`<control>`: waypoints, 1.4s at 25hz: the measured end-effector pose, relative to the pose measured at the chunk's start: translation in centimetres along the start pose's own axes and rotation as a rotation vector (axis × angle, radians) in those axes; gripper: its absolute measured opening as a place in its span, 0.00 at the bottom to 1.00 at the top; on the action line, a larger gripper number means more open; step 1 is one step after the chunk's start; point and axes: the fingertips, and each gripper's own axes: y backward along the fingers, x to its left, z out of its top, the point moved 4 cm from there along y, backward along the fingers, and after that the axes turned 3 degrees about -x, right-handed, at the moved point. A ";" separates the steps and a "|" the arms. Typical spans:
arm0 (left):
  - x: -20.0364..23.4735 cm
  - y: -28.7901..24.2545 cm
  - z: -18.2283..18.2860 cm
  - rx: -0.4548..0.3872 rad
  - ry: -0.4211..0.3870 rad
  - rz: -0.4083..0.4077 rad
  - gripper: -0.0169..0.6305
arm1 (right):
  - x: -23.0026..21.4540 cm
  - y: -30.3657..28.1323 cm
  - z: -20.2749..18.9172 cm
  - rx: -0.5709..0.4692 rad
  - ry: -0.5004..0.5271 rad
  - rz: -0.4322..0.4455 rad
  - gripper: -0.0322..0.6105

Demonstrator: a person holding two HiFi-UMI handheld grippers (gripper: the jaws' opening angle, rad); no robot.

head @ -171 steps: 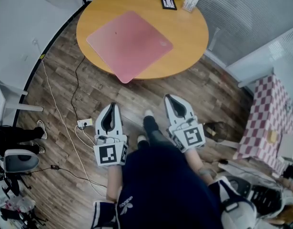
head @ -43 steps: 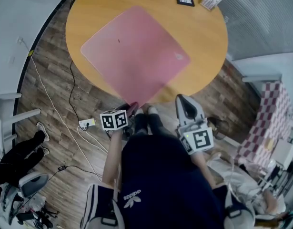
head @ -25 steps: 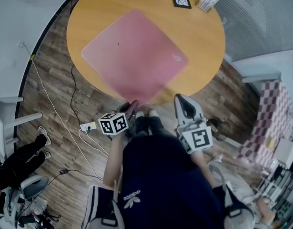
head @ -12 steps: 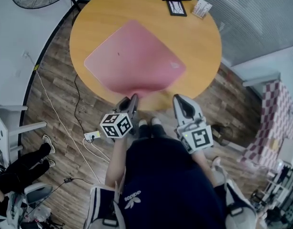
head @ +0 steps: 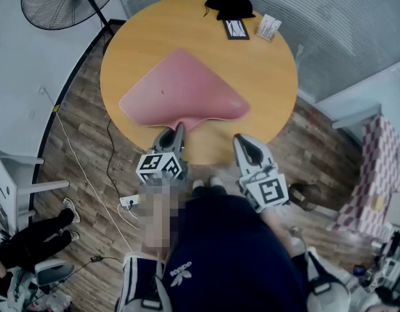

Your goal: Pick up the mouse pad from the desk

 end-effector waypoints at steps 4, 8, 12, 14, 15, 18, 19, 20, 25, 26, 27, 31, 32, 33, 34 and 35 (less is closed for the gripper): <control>-0.1 -0.4 2.4 -0.040 -0.039 -0.008 0.06 | -0.2 -0.1 0.9 -0.030 0.014 -0.011 0.05; -0.6 -1.3 4.9 -0.086 -0.078 -0.024 0.06 | -0.7 -0.2 1.6 -0.046 0.025 -0.023 0.05; -0.8 -2.6 8.9 -0.135 -0.118 -0.032 0.06 | -1.3 -0.1 2.4 -0.075 0.028 -0.025 0.05; -1.1 -3.2 11.3 -0.167 -0.143 -0.034 0.06 | -1.6 0.1 2.7 -0.082 0.027 -0.031 0.05; -1.2 -3.5 12.5 -0.183 -0.157 -0.035 0.06 | -1.8 0.3 2.7 -0.082 0.027 -0.036 0.05; -1.5 -4.2 15.7 -0.225 -0.181 -0.037 0.06 | -2.3 0.7 2.9 -0.086 0.035 -0.046 0.05; -1.5 -4.5 16.7 -0.237 -0.185 -0.036 0.06 | -2.4 0.8 3.0 -0.088 0.039 -0.050 0.05; -1.5 -4.8 17.6 -0.249 -0.190 -0.033 0.06 | -2.6 0.9 3.1 -0.093 0.042 -0.053 0.05; -1.1 -6.3 22.2 -0.291 -0.227 -0.018 0.06 | -3.4 1.3 3.5 -0.097 0.064 -0.067 0.05; -1.2 -6.5 23.1 -0.300 -0.235 -0.016 0.06 | -3.6 1.4 3.6 -0.098 0.069 -0.069 0.05; -1.3 -6.6 24.0 -0.310 -0.244 -0.016 0.06 | -3.7 1.5 3.7 -0.101 0.069 -0.071 0.05; -3.0 -5.8 27.8 -0.377 -0.300 -0.034 0.06 | -4.0 1.6 4.6 -0.134 0.056 -0.080 0.05; -3.5 -5.3 28.8 -0.399 -0.313 -0.041 0.06 | -4.2 1.6 4.7 -0.133 0.064 -0.083 0.05; -4.1 -4.8 29.7 -0.419 -0.327 -0.048 0.06 | -4.4 1.6 4.7 -0.128 0.075 -0.087 0.05; -4.6 -4.3 30.4 -0.435 -0.345 -0.054 0.06 | -4.7 1.5 4.8 -0.125 0.079 -0.089 0.05; -5.2 -3.7 31.1 -0.450 -0.367 -0.060 0.06 | -4.8 1.5 5.0 -0.131 0.072 -0.088 0.05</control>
